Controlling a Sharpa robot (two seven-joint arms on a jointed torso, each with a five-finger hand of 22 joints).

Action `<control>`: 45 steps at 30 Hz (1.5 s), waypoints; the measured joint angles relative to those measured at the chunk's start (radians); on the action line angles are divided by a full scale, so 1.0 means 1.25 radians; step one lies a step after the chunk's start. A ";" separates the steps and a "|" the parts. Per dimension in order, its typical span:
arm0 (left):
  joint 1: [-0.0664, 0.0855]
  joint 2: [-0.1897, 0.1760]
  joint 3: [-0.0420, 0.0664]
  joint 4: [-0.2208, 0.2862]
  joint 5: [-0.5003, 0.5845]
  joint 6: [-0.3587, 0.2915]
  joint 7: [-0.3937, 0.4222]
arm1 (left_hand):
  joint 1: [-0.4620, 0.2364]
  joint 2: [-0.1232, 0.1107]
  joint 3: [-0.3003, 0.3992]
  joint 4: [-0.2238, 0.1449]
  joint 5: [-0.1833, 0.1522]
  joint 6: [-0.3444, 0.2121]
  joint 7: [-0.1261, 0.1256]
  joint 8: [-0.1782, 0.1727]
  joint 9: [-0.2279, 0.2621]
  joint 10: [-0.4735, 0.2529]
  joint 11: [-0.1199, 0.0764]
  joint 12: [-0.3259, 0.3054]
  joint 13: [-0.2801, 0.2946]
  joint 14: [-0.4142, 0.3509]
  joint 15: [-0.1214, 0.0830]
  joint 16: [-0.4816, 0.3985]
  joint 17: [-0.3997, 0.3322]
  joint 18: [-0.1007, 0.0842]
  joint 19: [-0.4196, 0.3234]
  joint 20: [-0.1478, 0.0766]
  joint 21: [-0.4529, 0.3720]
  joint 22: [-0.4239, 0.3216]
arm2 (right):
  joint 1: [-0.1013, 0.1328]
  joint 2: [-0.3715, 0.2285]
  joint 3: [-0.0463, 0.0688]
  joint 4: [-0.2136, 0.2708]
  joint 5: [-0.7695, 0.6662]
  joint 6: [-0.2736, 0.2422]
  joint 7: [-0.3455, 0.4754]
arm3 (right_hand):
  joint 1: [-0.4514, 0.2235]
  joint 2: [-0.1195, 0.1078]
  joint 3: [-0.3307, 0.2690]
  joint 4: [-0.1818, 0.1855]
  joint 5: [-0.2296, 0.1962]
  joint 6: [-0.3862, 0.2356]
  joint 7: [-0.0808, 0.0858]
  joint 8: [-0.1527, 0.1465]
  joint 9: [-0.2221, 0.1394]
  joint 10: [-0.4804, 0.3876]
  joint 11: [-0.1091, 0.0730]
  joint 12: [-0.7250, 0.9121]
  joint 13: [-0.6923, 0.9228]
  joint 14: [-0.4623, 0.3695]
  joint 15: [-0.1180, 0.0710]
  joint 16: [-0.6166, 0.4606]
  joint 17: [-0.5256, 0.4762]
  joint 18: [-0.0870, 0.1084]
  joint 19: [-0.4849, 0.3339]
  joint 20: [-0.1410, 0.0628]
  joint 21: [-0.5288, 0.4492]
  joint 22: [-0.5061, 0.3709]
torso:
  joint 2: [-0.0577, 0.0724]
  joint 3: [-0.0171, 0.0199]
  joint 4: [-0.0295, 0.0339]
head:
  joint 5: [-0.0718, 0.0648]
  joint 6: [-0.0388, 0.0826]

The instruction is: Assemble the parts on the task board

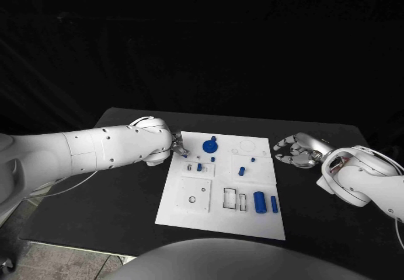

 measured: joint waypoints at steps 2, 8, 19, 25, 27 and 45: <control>0.000 -0.012 -0.002 0.023 0.000 -0.009 0.000 | 0.000 0.000 0.000 0.000 -0.001 0.000 0.000 0.000 0.000 0.000 0.000 0.000 0.000 0.000 0.000 0.000 0.000 0.000 0.001 -0.001 0.000 0.000 | 0.000 -0.001 0.000 0.000 0.000 0.000 0.000 | 0.000 0.000 0.000 0.000 0.001 0.000 0.000 0.000 0.000 0.000 0.000 0.000 0.000 0.000 0.000 0.000 0.000 0.000 0.000 0.000 0.000 0.000 | 0.000 -0.0001 0.0001 | 0.000 0.000; -0.001 -0.042 -0.006 0.080 -0.003 -0.035 0.002 | -0.003 -0.003 0.006 -0.003 -0.006 0.000 0.000 0.000 0.003 0.000 0.000 0.000 0.000 0.000 0.000 0.000 0.000 0.000 0.001 -0.001 0.000 0.000 | -0.001 -0.004 0.000 0.000 0.001 0.000 -0.001 | 0.000 0.000 0.000 0.000 0.001 0.000 0.000 0.000 0.000 0.000 0.000 0.000 0.000 0.000 0.000 0.000 0.000 0.000 0.000 0.000 0.000 0.000 | 0.000 -0.0006 0.0000 | -0.001 0.000; -0.025 -0.048 -0.008 0.102 -0.020 -0.062 0.011 | -0.010 0.001 0.012 -0.001 -0.011 0.000 0.000 0.000 0.004 0.000 0.000 0.000 0.000 0.000 0.000 0.000 0.000 0.000 0.001 -0.001 0.000 0.000 | -0.005 -0.005 0.000 -0.002 0.003 0.000 -0.002 | 0.000 0.000 0.000 0.000 0.001 0.000 0.000 0.000 0.000 0.000 0.000 0.000 0.000 0.000 0.000 0.000 0.000 0.000 0.000 0.000 0.000 0.000 | 0.000 -0.0006 0.0011 | 0.007 0.000; -0.030 -0.044 -0.008 0.105 -0.030 -0.067 0.018 | -0.011 0.000 0.014 -0.003 -0.014 0.000 0.000 0.000 0.005 0.000 0.000 0.000 0.000 0.000 0.000 0.000 0.000 0.000 0.001 -0.001 0.000 0.000 | -0.007 -0.005 0.000 -0.003 0.005 0.000 -0.002 | 0.000 0.000 0.000 0.000 0.001 0.000 0.000 0.000 0.000 0.000 0.000 0.000 0.000 0.000 0.000 0.000 0.000 0.000 0.000 0.000 0.000 0.000 | 0.001 -0.0007 0.0003 | 0.012 0.000; -0.030 -0.043 -0.008 0.105 -0.032 -0.067 0.019 | -0.011 0.000 0.015 -0.004 -0.014 0.000 0.000 0.000 0.005 0.000 0.000 0.000 0.000 0.000 0.000 0.000 0.000 0.000 0.001 -0.001 0.000 0.000 | -0.008 -0.005 0.000 -0.003 0.005 0.000 -0.002 | 0.000 0.000 0.000 0.000 0.001 0.000 0.000 0.000 0.000 0.000 0.000 0.000 0.000 0.000 0.000 0.000 0.000 0.000 0.000 0.000 0.000 0.000 | 0.001 -0.0007 0.0001 | 0.013 0.000; -0.038 -0.046 -0.007 0.109 -0.041 -0.065 0.026 | -0.011 0.000 0.020 -0.004 -0.020 0.001 0.001 0.000 0.007 0.000 0.000 0.000 0.000 0.000 0.000 0.000 0.000 0.000 0.001 -0.001 -0.003 0.000 | -0.008 -0.005 0.000 -0.004 0.010 0.000 -0.001 | 0.000 0.000 0.006 -0.001 0.001 0.000 0.000 0.000 -0.001 0.000 0.000 0.000 0.000 0.000 0.000 0.000 0.000 0.000 0.000 0.000 0.000 0.000 | 0.001 -0.0001 -0.0009 | 0.017 0.000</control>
